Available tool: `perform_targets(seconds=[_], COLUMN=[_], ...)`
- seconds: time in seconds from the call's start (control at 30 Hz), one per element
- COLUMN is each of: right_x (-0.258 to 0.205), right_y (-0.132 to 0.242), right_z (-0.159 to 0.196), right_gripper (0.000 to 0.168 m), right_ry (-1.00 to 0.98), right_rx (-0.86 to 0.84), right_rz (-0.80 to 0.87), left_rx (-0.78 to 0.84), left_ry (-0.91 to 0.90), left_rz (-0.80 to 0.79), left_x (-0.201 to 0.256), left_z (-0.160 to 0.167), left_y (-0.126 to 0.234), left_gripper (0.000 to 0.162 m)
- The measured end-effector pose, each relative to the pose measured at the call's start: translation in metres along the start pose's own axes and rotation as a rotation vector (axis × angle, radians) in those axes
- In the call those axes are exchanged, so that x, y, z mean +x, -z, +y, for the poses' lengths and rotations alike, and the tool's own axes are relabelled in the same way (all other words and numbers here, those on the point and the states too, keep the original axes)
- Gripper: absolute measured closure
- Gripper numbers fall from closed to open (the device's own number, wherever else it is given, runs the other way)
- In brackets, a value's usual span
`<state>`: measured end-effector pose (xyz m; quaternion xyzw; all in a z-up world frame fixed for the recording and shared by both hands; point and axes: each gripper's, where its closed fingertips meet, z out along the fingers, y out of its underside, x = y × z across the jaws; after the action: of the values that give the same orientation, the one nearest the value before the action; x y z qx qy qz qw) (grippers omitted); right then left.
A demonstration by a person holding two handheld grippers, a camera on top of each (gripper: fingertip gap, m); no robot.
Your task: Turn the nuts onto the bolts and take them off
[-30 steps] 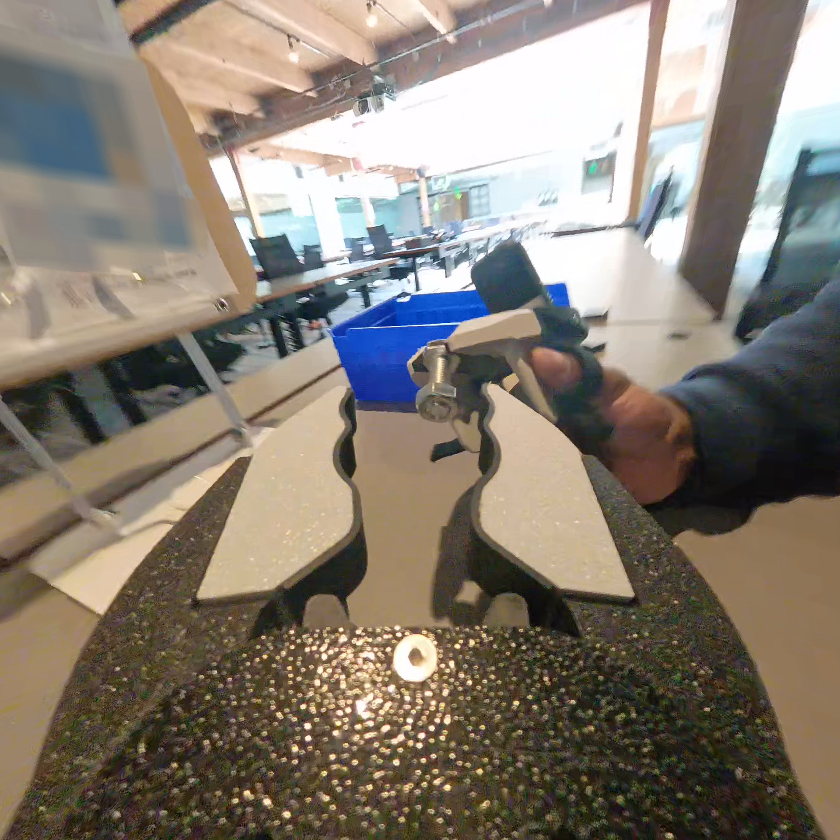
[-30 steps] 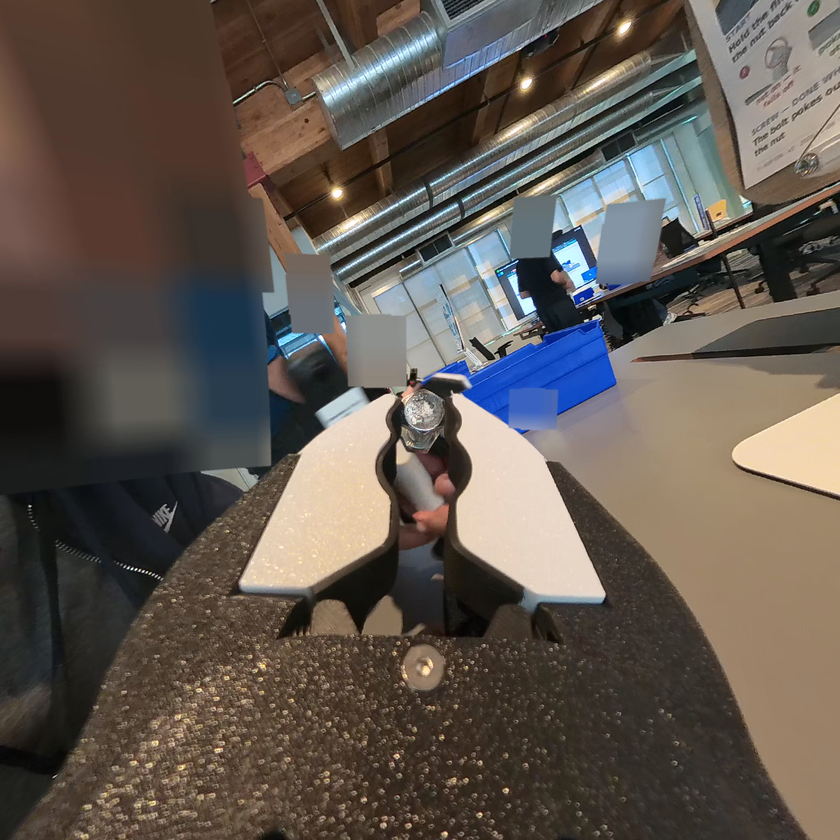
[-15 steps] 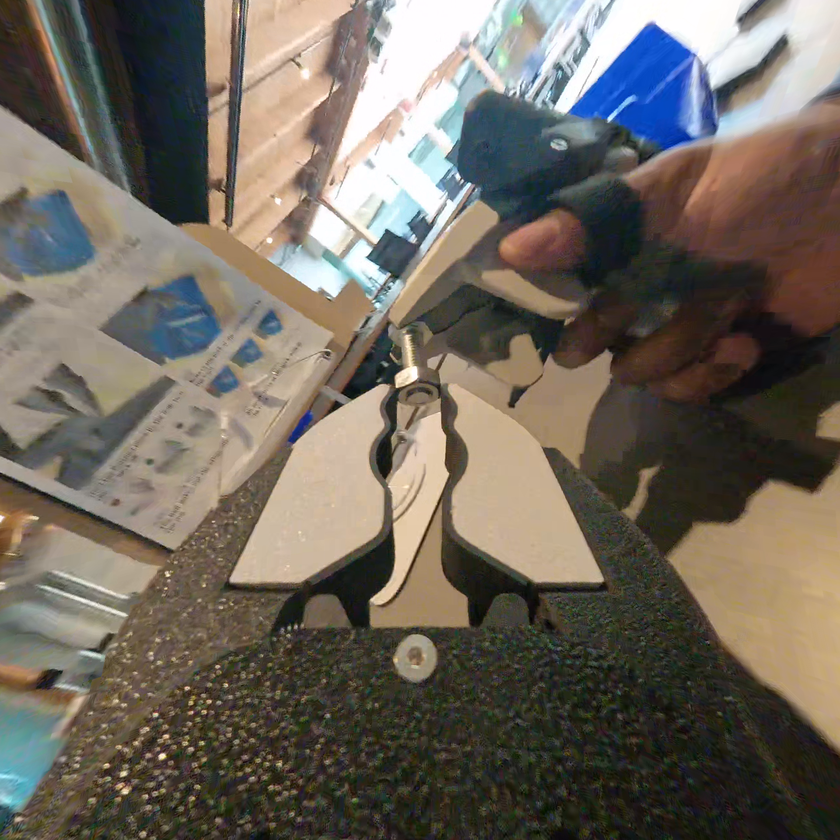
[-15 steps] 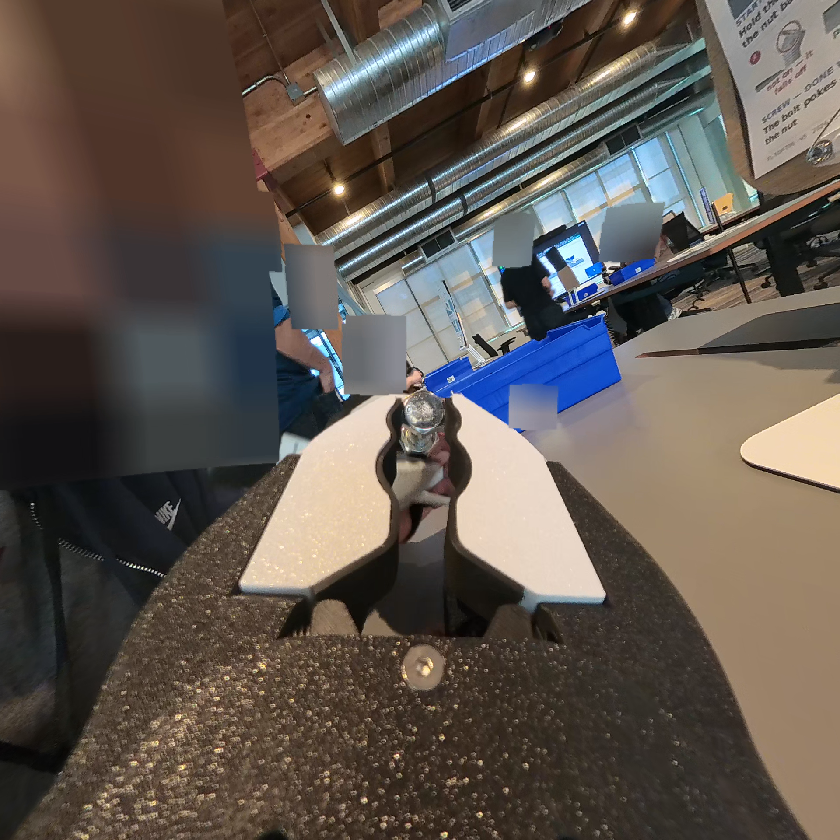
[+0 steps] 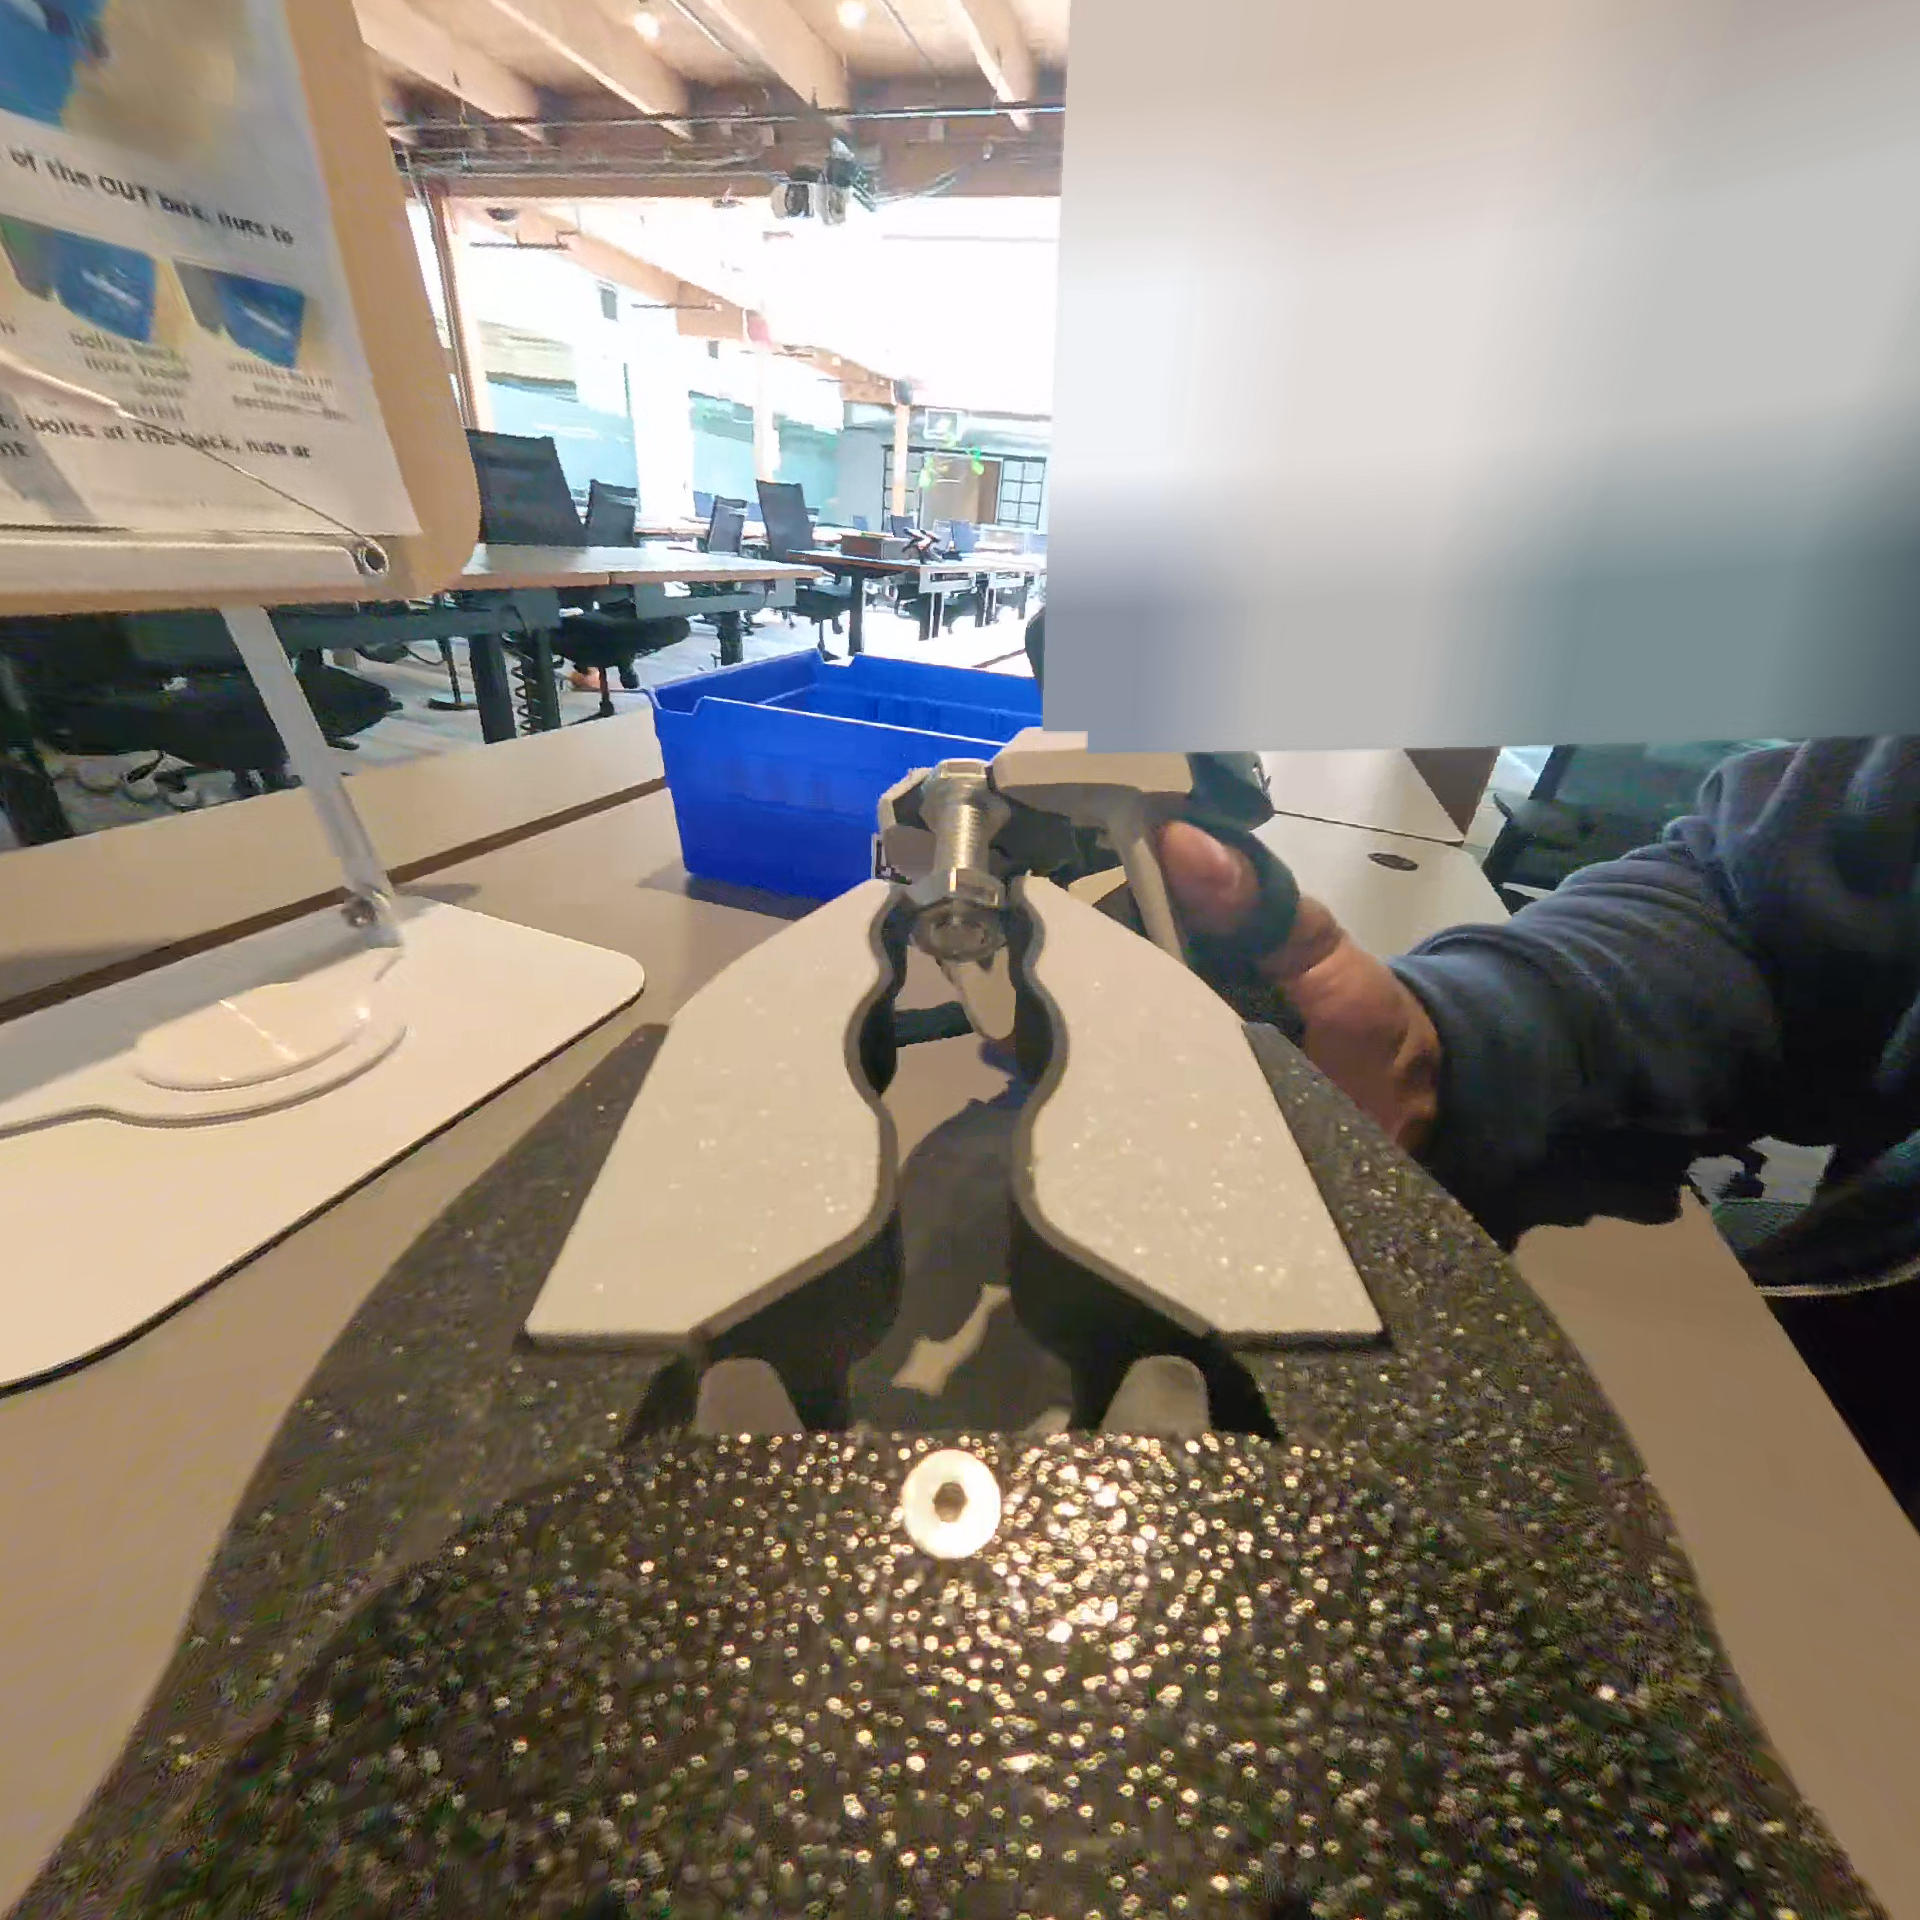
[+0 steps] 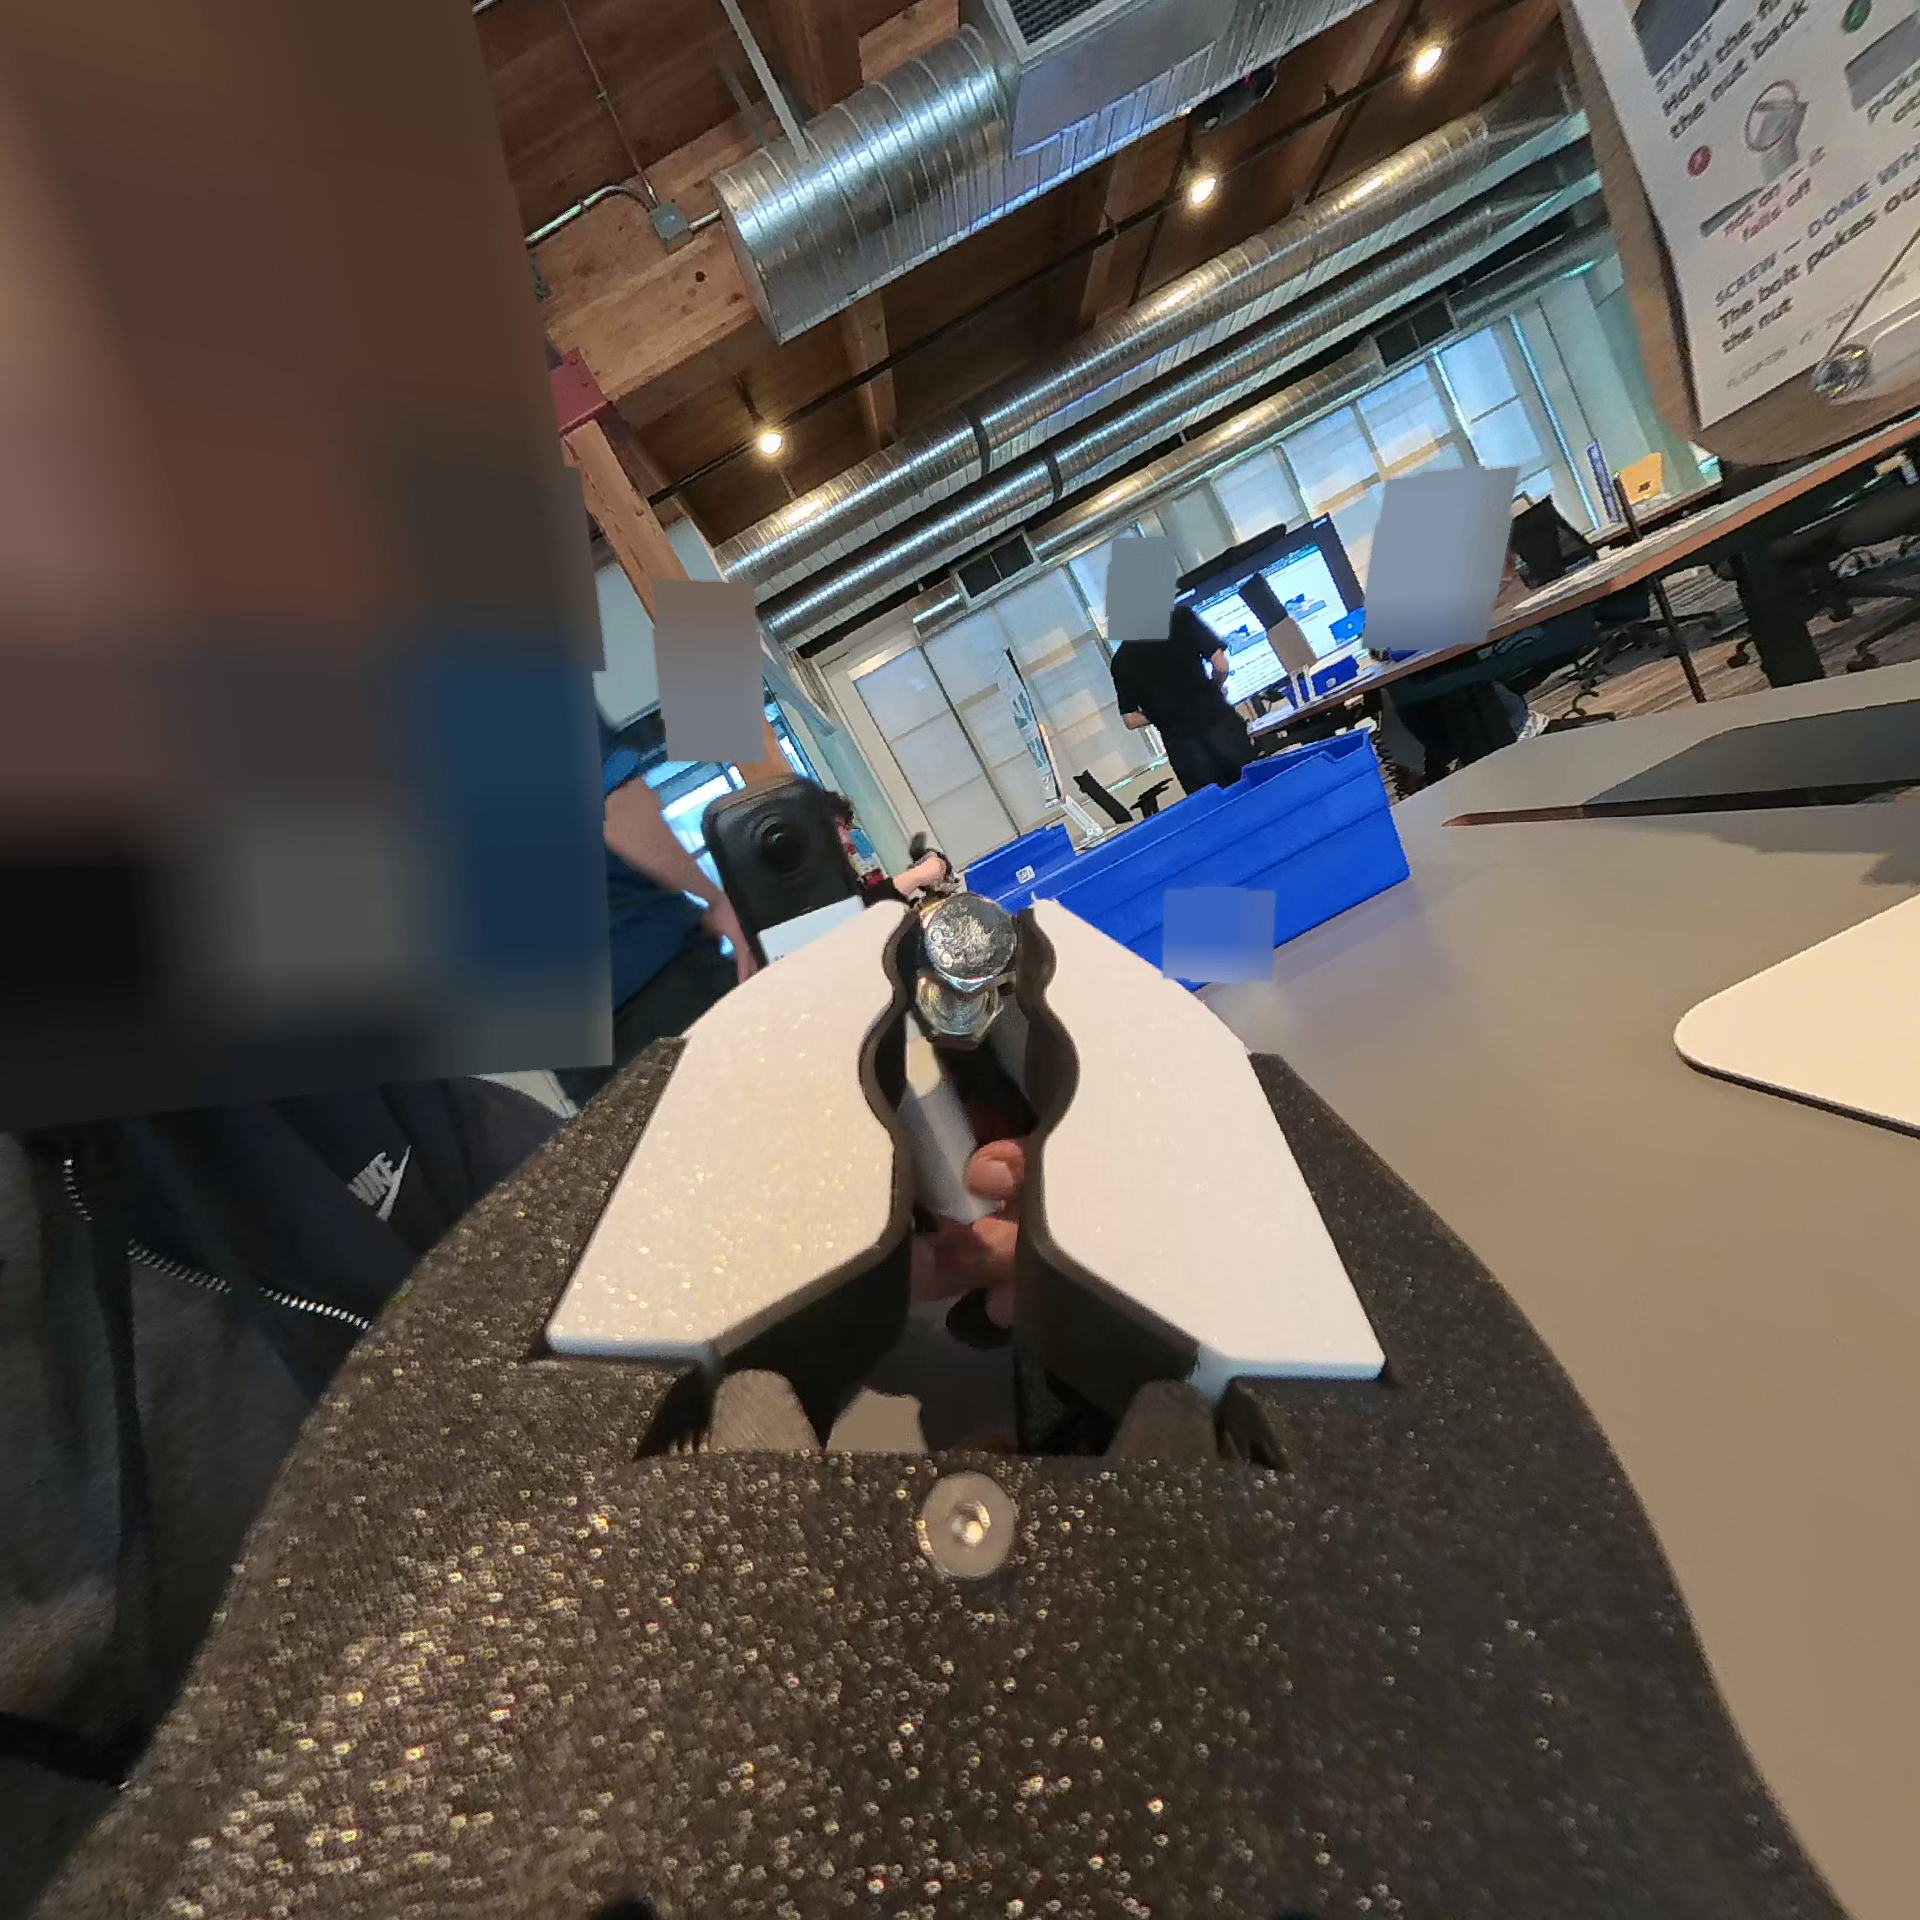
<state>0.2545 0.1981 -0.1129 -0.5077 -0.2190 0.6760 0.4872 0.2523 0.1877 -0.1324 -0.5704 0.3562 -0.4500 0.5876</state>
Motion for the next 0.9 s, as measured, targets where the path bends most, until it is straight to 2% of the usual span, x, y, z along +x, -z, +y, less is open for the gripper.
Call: perform_targets(seconds=[0.07,0.1,0.23,0.27,0.3,0.37,0.47,0.6,0.67,0.73,0.83,0.87,0.9], right_x=[0.000,0.000,-0.001,-0.002,-0.002,-0.002,-0.001,0.000,0.000,-0.001,-0.001,-0.001,-0.001], right_y=[0.000,-0.001,-0.002,-0.003,-0.003,-0.003,0.000,0.002,0.002,0.002,0.001,0.000,0.000], right_z=[0.000,0.001,0.004,0.004,0.004,0.003,-0.002,-0.005,-0.005,-0.004,-0.003,-0.002,-0.001], right_gripper=[0.152,0.152,0.152,0.152,0.152,0.152,0.152,0.152,0.152,0.152,0.152,0.152,0.151], right_ry=[-0.002,-0.002,-0.011,-0.013,-0.013,-0.013,-0.015,-0.013,-0.010,-0.009,-0.012,-0.011,-0.010], right_rx=[-0.002,-0.005,-0.012,-0.011,-0.011,-0.005,0.016,0.027,0.024,0.022,0.016,0.012,0.009], right_rz=[-0.002,-0.002,-0.006,-0.008,-0.009,-0.010,-0.007,0.000,0.000,-0.001,-0.003,-0.004,-0.004], left_rx=[-0.008,-0.022,-0.136,-0.159,-0.167,-0.147,-0.079,0.019,0.037,0.034,0.023,0.010,-0.009], left_ry=[-0.086,-0.202,-0.944,-1.084,-1.147,-1.055,-0.726,-0.213,-0.030,0.079,0.139,0.120,0.076], left_rz=[-0.029,-0.065,-0.277,-0.316,-0.327,-0.304,-0.202,-0.058,-0.012,0.017,0.050,0.053,0.051], left_x=[-0.001,-0.002,-0.007,-0.007,-0.006,-0.006,-0.006,-0.005,-0.006,-0.007,-0.004,-0.002,0.000], left_z=[0.000,0.000,-0.003,-0.004,-0.004,-0.003,-0.005,-0.011,-0.010,-0.005,-0.002,0.000,0.002], left_y=[0.000,0.001,0.006,0.006,0.006,0.006,0.007,0.006,0.005,0.004,0.001,0.000,0.000], left_gripper=[0.145,0.145,0.144,0.144,0.144,0.132,0.114,0.116,0.117,0.117,0.119,0.127,0.144])
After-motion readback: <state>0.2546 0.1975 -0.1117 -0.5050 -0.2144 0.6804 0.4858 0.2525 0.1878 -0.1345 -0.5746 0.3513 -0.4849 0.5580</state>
